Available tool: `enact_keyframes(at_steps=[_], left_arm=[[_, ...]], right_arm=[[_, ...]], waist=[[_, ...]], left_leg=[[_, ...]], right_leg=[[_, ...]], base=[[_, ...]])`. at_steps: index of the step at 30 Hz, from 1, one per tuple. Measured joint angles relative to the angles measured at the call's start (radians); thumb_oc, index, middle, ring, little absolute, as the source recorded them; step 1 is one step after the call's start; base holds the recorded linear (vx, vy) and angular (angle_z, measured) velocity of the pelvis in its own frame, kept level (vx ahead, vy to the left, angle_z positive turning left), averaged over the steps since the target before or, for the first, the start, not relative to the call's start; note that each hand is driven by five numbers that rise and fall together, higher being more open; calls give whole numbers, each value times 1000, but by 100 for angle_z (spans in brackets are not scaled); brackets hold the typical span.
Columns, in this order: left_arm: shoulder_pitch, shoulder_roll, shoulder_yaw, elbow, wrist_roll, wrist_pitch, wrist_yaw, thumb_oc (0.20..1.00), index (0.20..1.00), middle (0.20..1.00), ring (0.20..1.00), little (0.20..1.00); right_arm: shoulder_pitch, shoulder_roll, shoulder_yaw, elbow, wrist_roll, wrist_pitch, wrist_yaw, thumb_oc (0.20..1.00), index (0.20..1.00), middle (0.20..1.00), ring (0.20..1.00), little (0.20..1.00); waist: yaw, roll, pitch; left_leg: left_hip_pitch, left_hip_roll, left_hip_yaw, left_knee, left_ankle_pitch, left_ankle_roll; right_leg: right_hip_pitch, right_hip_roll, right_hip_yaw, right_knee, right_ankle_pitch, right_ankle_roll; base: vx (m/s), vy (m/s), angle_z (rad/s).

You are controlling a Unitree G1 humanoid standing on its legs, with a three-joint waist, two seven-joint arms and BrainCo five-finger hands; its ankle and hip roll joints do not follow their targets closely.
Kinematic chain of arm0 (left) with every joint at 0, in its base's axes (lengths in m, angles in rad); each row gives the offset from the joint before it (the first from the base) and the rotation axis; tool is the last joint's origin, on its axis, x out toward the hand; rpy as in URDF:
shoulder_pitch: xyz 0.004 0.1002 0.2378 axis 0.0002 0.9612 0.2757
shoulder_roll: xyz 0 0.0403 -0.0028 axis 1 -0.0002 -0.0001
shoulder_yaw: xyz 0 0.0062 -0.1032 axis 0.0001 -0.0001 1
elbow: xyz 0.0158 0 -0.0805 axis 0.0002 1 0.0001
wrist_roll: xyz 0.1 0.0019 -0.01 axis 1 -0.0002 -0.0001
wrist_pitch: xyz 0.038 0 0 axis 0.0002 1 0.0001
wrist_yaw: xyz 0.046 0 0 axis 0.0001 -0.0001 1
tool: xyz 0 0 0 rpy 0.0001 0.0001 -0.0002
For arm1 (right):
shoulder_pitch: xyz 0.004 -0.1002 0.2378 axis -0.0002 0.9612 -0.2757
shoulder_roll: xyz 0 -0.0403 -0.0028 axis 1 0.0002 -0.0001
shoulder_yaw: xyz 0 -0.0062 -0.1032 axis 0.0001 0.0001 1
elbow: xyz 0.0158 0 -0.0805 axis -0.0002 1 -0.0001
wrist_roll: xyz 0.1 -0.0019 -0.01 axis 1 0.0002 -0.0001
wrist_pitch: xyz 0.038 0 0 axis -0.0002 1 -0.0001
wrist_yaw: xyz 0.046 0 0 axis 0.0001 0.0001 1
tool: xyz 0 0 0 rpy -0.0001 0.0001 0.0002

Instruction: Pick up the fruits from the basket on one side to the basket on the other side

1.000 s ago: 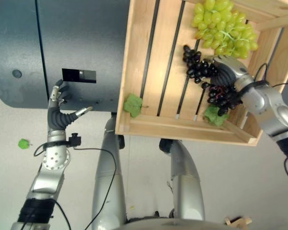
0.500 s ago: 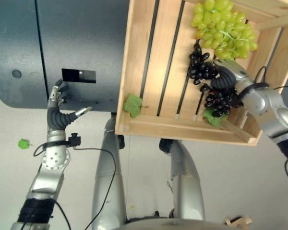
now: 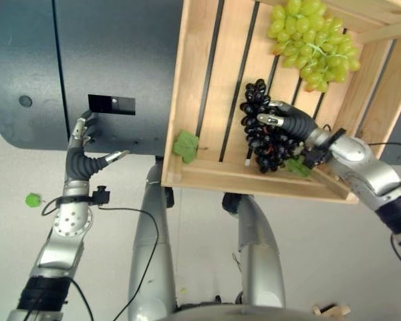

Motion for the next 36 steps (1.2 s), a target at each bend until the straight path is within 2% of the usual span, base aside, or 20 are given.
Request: enact_keyframes(at_steps=[3, 6, 12, 17, 20, 24, 28, 30, 36], left_arm=[[-3, -8, -12, 7, 0, 0, -7, 1000, 1000, 1000, 1000, 1000], [-11, -10, -42, 24, 0, 1, -12, 1000, 1000, 1000, 1000, 1000], [-16, -32, -76, 49, 0, 4, -22, 1000, 1000, 1000, 1000, 1000], [-23, -75, -108, 123, -31, 33, -30, 1000, 1000, 1000, 1000, 1000], [-19, -93, -112, 130, -32, 38, -35, 1000, 1000, 1000, 1000, 1000], [-18, -92, -110, 135, -37, 39, -40, 1000, 1000, 1000, 1000, 1000], [7, -90, -108, 135, -38, 40, -61, 1000, 1000, 1000, 1000, 1000], [25, -89, -108, 135, -39, 40, -79, 1000, 1000, 1000, 1000, 1000], [44, -96, -97, 143, -54, 40, -114, 1000, 1000, 1000, 1000, 1000]], right_arm=[[21, 44, -31, 1, 101, -6, 2, 200, 200, 200, 200, 200], [56, 125, -52, 1, 186, -10, 7, 200, 200, 200, 200, 200], [104, 175, -58, 0, 237, -22, 6, 200, 200, 200, 200, 200], [137, 250, -78, 6, 287, -28, -6, 200, 200, 200, 200, 200], [151, 259, -77, 6, 296, -28, -6, 200, 200, 200, 200, 200], [170, 250, -84, 4, 296, -27, -5, 200, 200, 200, 200, 200], [194, 214, -90, 1, 295, -20, -3, 200, 200, 200, 200, 200], [212, 191, -106, -3, 295, -18, 4, 200, 200, 200, 200, 200], [268, 191, -163, -4, 294, -17, 5, 200, 200, 200, 200, 200]], waist=[[8, 1, 1], [14, 2, 1], [19, 10, 4], [44, 34, 15], [47, 48, 19], [50, 51, 19], [62, 58, 20], [69, 65, 20], [70, 75, 23]], left_leg=[[8, 0, 1, 0, 0, 0], [34, -1, 3, -6, 0, 0], [68, -14, 5, -23, 6, 3], [161, -18, 24, -55, 7, 3], [227, -24, 28, -77, 7, 3], [315, -30, 29, -105, 8, 2], [412, -32, 40, -136, 9, -1], [455, -32, 51, -151, 9, -1], [546, -32, 57, -178, 10, -4]], right_leg=[[5, -2, 1, 5, -1, -2], [27, -4, 1, 6, -5, -2], [48, -20, 0, 23, -20, 7], [117, -27, 0, 21, -25, 6], [173, -32, 0, 20, -32, 12], [250, -36, -2, 17, -43, 19], [331, -38, -4, 10, -53, 25], [367, -37, -6, 1, -53, 25], [452, -31, -8, -19, -54, 30]], base=[[0, 0, 0], [-3, 2, 1], [-7, 1, 4], [-4, -4, -2], [-2, -5, 1], [5, -12, 3], [5, 1, -2], [13, -4, -8], [17, -2, -1]])
